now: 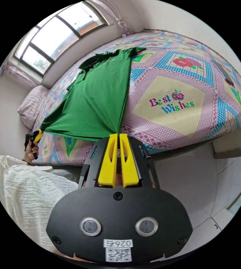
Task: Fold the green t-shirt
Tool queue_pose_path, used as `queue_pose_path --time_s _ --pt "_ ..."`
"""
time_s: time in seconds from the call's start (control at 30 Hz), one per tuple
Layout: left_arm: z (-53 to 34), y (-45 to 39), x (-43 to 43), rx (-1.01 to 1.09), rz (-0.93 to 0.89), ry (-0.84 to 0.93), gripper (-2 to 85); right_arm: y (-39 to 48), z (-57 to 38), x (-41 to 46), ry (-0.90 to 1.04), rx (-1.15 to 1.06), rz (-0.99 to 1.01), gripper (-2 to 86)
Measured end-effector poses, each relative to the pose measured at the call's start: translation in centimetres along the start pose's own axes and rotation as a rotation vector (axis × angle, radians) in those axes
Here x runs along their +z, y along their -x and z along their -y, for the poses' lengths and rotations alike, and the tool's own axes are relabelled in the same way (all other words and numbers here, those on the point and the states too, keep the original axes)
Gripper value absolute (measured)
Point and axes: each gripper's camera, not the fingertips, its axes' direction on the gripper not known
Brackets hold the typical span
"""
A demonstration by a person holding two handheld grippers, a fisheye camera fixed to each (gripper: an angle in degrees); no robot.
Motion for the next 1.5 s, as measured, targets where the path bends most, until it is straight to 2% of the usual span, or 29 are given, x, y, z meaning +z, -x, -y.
queue_pose_path --time_s 0.17,0.27,0.43,0.63,0.73,0.83,0.97,1.07,1.2,1.3,1.37,1.5 --pt "-0.7 -3.3 -2.9 0.122 -0.167 -0.075 -0.4 -1.9 -2.9 -6.3 -0.151 0.109 0.156 -1.6" --pt "0.1 -9.5 -5.0 0.3 -0.228 -0.111 -0.6 -1.6 -4.1 -11.8 -0.305 0.121 0.288 -1.6" --pt "-0.2 -27.4 -11.5 0.72 -0.2 -0.173 -0.6 4.2 -6.1 -28.4 -0.68 -0.095 0.373 -1.6" --pt "-5.2 -46.3 -20.9 1.058 -0.184 -0.348 -0.4 14.7 -11.2 -47.9 -1.043 -0.476 0.296 -1.5" --pt "-7.5 -52.5 -24.9 1.169 -0.215 -0.443 -0.3 20.1 -13.8 -55.6 -1.186 -0.633 0.208 -1.5" --pt "-8.8 -56.8 -26.8 1.242 -0.171 -0.503 -0.3 24.4 -14.3 -60.4 -1.262 -0.712 0.103 -1.5" --pt "-6.2 -57.9 -25.6 1.196 -0.093 -0.481 -0.3 26.3 -11.6 -61.5 -1.246 -0.714 0.087 -1.5" --pt "0.6 -54.3 -21.9 1.013 -0.1 -0.384 -0.3 26.1 -5.4 -57.0 -1.1 -0.659 0.087 -1.6" --pt "12.9 -45.6 -15.4 0.719 -0.07 -0.331 -0.5 23.3 8.3 -43.6 -0.743 -0.521 0.104 -1.6" --pt "20.6 -41.7 -11.2 0.544 -0.194 -0.323 -0.7 22.6 17.2 -36.1 -0.618 -0.401 0.098 -1.6" --pt "23.3 -43.8 -9.8 0.554 -0.193 -0.34 -0.8 23.9 21.4 -35.9 -0.637 -0.362 0.117 -1.6" --pt "23.1 -56.3 -11.7 0.88 -0.101 -0.426 -0.6 30.4 23.8 -43.9 -0.88 -0.445 0.032 -1.6"
